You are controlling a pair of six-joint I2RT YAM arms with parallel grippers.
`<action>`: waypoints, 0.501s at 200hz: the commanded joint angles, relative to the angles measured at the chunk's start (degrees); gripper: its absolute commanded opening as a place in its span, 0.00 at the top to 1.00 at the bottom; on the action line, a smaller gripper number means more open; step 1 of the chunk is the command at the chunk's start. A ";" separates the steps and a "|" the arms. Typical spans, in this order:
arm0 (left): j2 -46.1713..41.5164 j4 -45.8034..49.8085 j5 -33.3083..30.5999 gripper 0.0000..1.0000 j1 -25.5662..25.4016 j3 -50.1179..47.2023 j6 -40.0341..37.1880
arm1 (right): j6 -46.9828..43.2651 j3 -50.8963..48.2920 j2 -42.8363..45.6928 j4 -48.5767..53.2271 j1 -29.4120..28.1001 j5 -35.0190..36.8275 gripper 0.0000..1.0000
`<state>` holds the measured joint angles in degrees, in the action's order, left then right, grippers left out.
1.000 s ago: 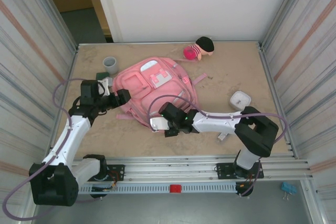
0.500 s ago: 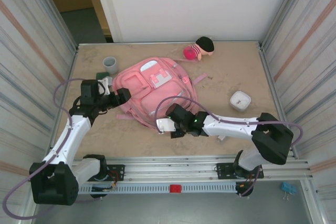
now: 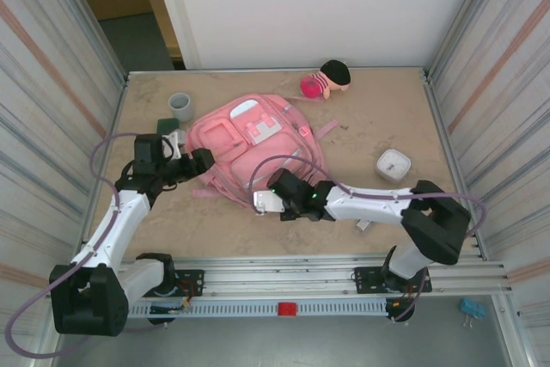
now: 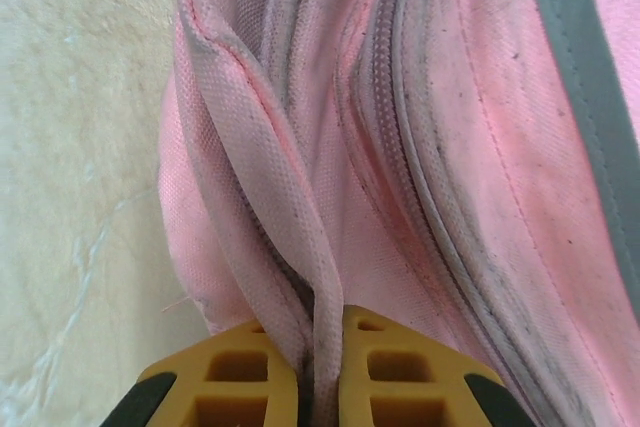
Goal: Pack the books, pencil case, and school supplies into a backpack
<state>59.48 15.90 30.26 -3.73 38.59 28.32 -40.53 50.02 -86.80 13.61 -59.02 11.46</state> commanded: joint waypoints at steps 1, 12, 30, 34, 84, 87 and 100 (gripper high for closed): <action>-1.72 -3.01 3.16 0.29 0.39 -0.31 -1.80 | 1.17 6.25 8.81 8.53 4.95 -5.88 1.00; -2.32 -3.89 4.07 0.29 0.39 -0.49 -2.41 | 1.34 9.24 10.42 11.32 7.73 -8.77 1.00; -3.55 -6.13 5.46 0.29 0.39 -1.26 -3.09 | 1.23 14.07 11.18 14.19 11.82 -11.82 1.00; -3.86 -6.75 5.57 0.29 0.39 -1.59 -3.09 | 1.20 14.91 11.19 14.65 12.57 -12.43 1.00; -7.37 -18.15 4.98 0.40 -2.10 -10.01 -3.43 | 1.68 21.39 10.00 15.23 18.37 -18.63 1.00; -7.61 -19.05 4.43 0.41 -2.62 -10.82 -3.77 | 1.88 21.62 9.96 15.27 18.57 -18.75 1.00; -8.30 -22.44 1.29 0.43 -5.41 -13.67 -5.67 | 2.01 22.37 9.57 15.48 18.85 -19.02 1.00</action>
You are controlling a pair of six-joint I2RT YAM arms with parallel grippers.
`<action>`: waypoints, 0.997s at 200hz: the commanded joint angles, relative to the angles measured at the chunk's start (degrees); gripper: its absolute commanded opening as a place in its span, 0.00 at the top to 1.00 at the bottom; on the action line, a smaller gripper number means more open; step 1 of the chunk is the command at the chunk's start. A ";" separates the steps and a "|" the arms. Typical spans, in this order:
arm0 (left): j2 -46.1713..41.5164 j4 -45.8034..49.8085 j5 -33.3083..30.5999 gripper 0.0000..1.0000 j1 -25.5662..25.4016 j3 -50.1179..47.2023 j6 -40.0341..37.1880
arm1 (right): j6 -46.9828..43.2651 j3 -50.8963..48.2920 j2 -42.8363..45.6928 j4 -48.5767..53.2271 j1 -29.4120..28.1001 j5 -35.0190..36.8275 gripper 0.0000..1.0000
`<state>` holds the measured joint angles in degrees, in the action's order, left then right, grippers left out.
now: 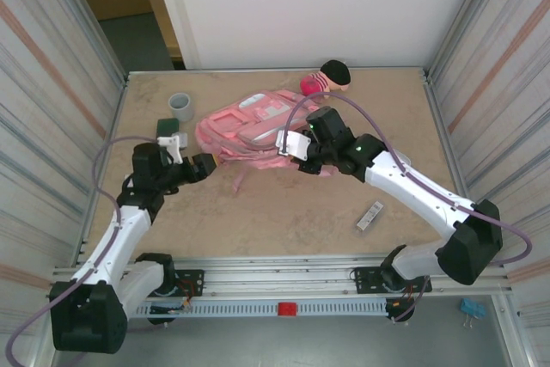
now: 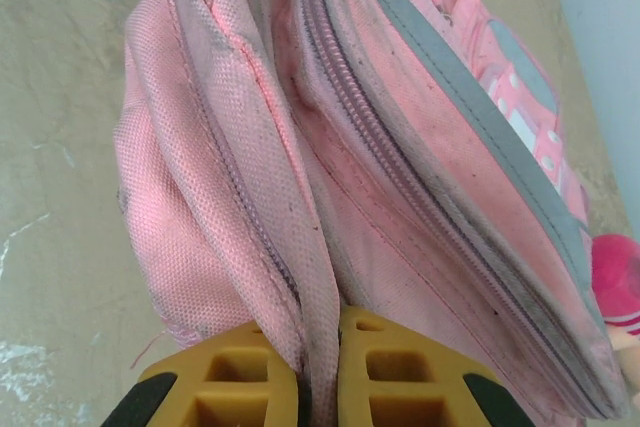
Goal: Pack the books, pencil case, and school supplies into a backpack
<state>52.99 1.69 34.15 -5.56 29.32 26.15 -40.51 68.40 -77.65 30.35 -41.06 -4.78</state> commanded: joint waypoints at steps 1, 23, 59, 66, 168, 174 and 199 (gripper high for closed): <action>-1.87 -8.48 -2.91 0.43 -3.80 -4.69 -3.62 | 1.96 4.00 0.40 -1.26 0.89 -2.78 1.00; -1.80 -13.02 -8.33 0.43 -8.12 -8.27 -5.85 | 2.36 4.44 0.22 -0.86 0.94 -2.78 1.00; 3.18 -20.24 -12.22 0.44 -10.57 -11.09 -8.57 | 3.55 4.55 0.55 -1.03 1.02 -3.78 1.00; 4.70 -21.75 -11.55 0.45 -10.52 -11.13 -9.38 | 3.60 4.55 0.70 -1.15 0.98 -4.00 1.00; 21.23 -40.17 -4.90 0.69 -10.77 -8.93 -15.59 | 5.62 3.15 2.19 -2.17 1.01 -3.98 1.00; 21.02 -40.28 -4.01 0.73 -10.77 -8.88 -15.89 | 5.97 3.10 2.15 -2.30 0.99 -3.64 1.00; 18.62 -39.57 -3.10 0.93 -10.92 -9.86 -17.17 | 6.83 2.54 2.00 -2.98 0.99 -2.80 1.00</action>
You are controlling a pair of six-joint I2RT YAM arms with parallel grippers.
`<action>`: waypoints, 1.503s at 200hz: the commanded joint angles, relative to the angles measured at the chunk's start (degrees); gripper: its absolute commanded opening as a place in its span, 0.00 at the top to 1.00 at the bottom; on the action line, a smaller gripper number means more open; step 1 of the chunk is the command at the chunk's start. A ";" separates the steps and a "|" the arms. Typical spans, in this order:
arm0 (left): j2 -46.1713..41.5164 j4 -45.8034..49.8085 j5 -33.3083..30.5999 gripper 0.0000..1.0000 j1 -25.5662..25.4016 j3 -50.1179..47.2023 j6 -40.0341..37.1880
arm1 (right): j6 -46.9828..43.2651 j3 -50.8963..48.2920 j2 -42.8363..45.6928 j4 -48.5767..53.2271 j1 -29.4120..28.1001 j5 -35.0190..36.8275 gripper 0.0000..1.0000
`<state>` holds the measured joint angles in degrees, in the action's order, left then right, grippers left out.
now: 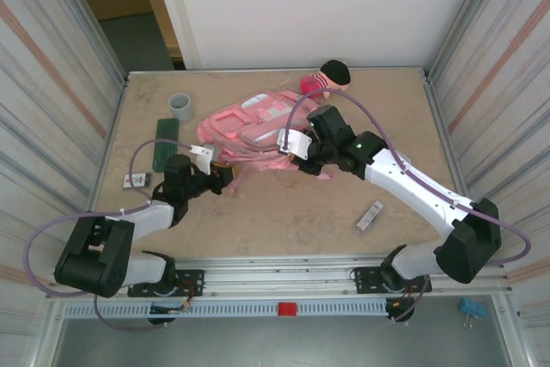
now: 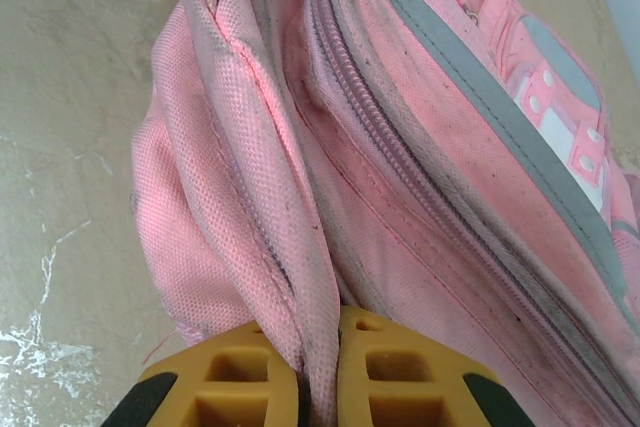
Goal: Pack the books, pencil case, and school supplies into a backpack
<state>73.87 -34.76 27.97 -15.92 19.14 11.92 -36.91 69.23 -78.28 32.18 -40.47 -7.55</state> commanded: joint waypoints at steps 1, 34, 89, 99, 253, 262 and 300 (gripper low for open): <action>-2.37 -3.07 3.11 0.94 -0.54 0.31 -2.95 | 3.28 1.61 2.62 -4.88 0.39 -0.01 1.00; -6.34 1.20 7.87 1.00 -1.02 0.54 -5.29 | 6.13 1.21 2.15 -6.88 0.47 3.40 1.00; -11.08 8.91 17.30 1.00 -4.51 5.39 -5.46 | 12.08 -1.43 1.25 -11.97 -0.90 7.45 1.00; -11.46 10.44 18.54 1.00 -5.28 6.78 -5.09 | 12.38 -1.96 1.04 -12.58 -1.49 8.09 1.00; -12.31 40.19 9.58 0.48 -18.91 26.77 -19.66 | 8.92 -7.88 1.84 -16.81 -0.20 -13.63 1.00; -14.01 44.64 7.60 0.40 -18.80 27.83 -23.56 | 4.61 -8.25 2.47 -15.15 0.24 -15.84 1.00; -19.12 54.41 0.02 0.18 -16.02 29.56 -34.48 | -5.65 -7.55 3.92 -9.36 1.50 -18.89 1.00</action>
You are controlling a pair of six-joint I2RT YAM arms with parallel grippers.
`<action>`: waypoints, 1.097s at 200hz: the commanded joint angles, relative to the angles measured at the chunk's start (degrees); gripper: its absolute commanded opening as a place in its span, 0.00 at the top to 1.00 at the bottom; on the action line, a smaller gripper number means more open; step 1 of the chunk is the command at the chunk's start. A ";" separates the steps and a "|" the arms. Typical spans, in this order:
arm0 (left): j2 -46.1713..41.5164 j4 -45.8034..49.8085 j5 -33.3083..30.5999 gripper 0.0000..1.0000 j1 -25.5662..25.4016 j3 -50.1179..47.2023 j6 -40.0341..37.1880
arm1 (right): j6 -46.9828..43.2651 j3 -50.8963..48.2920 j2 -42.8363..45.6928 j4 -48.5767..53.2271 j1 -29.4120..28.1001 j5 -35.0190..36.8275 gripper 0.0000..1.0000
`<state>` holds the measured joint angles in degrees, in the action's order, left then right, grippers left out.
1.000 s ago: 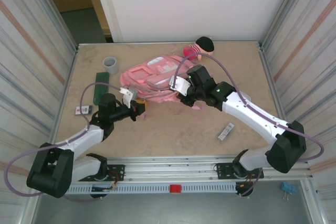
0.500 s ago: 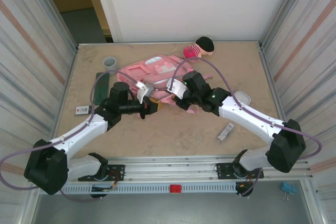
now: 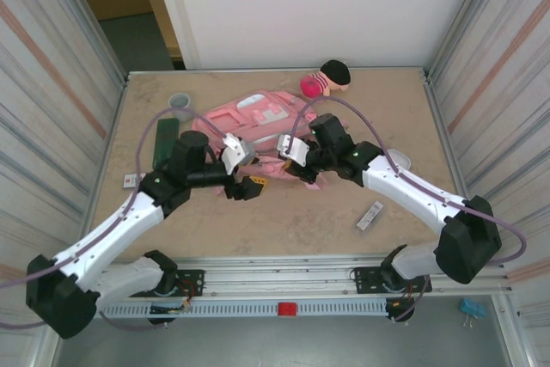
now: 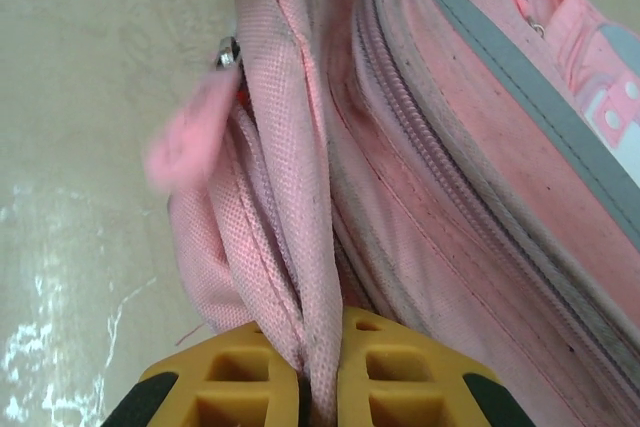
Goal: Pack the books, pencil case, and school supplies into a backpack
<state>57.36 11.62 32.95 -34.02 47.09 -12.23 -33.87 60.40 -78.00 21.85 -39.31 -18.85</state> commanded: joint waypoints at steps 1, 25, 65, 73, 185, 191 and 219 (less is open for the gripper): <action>-2.66 8.05 -5.03 0.18 2.23 1.60 -10.47 | -9.05 1.34 3.68 1.24 0.30 -7.69 1.00; -1.83 7.86 -4.11 0.13 5.51 1.78 -12.14 | -10.86 1.91 3.87 2.94 0.39 -8.01 1.00; 3.56 8.19 -2.42 0.11 5.90 2.12 -16.87 | -10.61 1.95 3.99 3.33 0.47 -9.16 1.00; 4.49 7.75 -2.87 0.10 5.98 1.89 -18.14 | -10.72 2.00 3.99 3.42 0.46 -9.32 1.00; 12.40 -0.24 0.79 0.40 5.57 2.39 -29.91 | -13.42 4.37 2.12 8.83 1.85 -13.76 1.00; 12.52 -0.26 0.23 0.42 5.13 2.33 -30.99 | -13.33 4.33 2.15 8.79 2.16 -14.29 1.00; 13.38 -0.30 -1.39 0.50 3.47 1.88 -33.61 | -13.40 4.27 1.84 9.19 3.48 -15.95 1.00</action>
<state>69.54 13.52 31.38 -28.88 47.90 -41.01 -46.00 61.30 -76.88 32.82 -36.23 -26.76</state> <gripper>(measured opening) 0.537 0.111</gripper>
